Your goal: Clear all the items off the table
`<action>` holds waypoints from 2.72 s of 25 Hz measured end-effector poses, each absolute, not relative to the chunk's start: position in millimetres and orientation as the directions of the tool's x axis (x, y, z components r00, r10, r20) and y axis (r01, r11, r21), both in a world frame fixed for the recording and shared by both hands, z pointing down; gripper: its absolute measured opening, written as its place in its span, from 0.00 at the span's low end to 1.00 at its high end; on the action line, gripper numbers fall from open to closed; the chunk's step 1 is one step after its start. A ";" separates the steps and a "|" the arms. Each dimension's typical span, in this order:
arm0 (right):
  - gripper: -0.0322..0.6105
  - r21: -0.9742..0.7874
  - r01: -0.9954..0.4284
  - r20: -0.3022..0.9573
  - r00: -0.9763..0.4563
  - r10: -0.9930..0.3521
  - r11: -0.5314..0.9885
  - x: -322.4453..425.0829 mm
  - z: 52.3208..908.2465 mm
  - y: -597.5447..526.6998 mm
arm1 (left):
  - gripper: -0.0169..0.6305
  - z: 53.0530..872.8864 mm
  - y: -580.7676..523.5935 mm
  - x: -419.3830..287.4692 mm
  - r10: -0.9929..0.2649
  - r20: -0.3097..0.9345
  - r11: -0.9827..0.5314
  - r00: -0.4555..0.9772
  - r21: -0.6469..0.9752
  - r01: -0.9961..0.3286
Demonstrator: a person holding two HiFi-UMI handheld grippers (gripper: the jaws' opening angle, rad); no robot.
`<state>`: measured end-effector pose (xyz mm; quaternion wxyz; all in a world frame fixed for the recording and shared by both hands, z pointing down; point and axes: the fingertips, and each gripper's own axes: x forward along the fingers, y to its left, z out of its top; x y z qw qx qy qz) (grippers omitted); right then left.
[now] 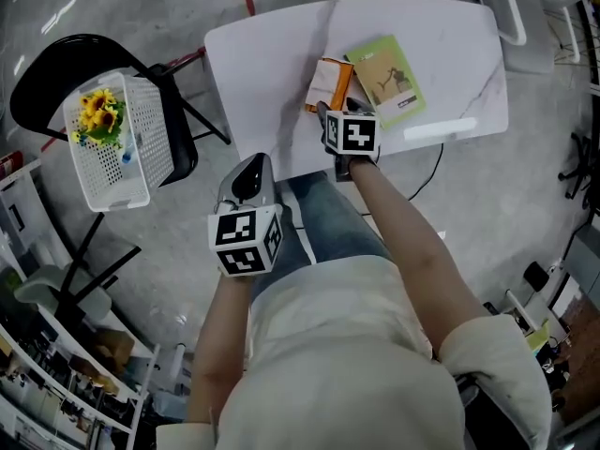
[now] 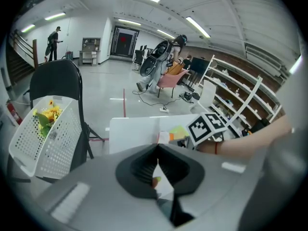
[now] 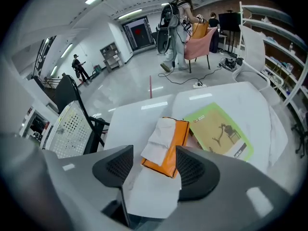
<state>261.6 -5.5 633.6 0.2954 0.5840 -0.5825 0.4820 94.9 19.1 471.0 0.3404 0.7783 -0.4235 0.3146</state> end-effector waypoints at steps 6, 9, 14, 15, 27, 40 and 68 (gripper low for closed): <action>0.60 -0.225 -0.951 0.922 -0.139 -0.361 -0.210 264.9 669.0 -17.5 | 0.04 484.9 19.2 92.6 -0.434 0.795 -0.383 0.424 0.263 -0.886; 0.65 -0.220 -0.944 0.933 -0.129 -0.337 -0.247 269.7 688.2 -20.7 | 0.04 495.4 23.6 90.8 -0.418 0.809 -0.379 0.413 0.257 -0.889; 0.68 -0.199 -0.940 0.948 -0.114 -0.296 -0.277 276.7 715.3 -23.1 | 0.04 508.2 30.8 84.5 -0.403 0.827 -0.349 0.393 0.259 -0.901; 0.69 -0.198 -0.939 0.951 -0.114 -0.289 -0.282 277.3 720.4 -22.6 | 0.04 510.3 32.8 83.7 -0.400 0.829 -0.345 0.390 0.258 -0.903; 0.74 -0.222 -0.913 0.959 -0.142 -0.245 -0.342 270.1 757.0 -29.3 | 0.04 525.4 44.9 74.6 -0.393 0.845 -0.303 0.363 0.254 -0.918; 0.64 -0.207 -0.912 0.969 -0.141 -0.202 -0.354 272.1 763.1 -25.1 | 0.04 524.4 54.3 67.6 -0.409 0.844 -0.277 0.345 0.246 -0.929; 0.39 -0.271 -0.886 0.944 -0.169 -0.282 -0.376 281.3 705.1 -4.7 | 0.04 492.1 59.1 84.7 -0.460 0.804 -0.326 0.377 0.242 -0.914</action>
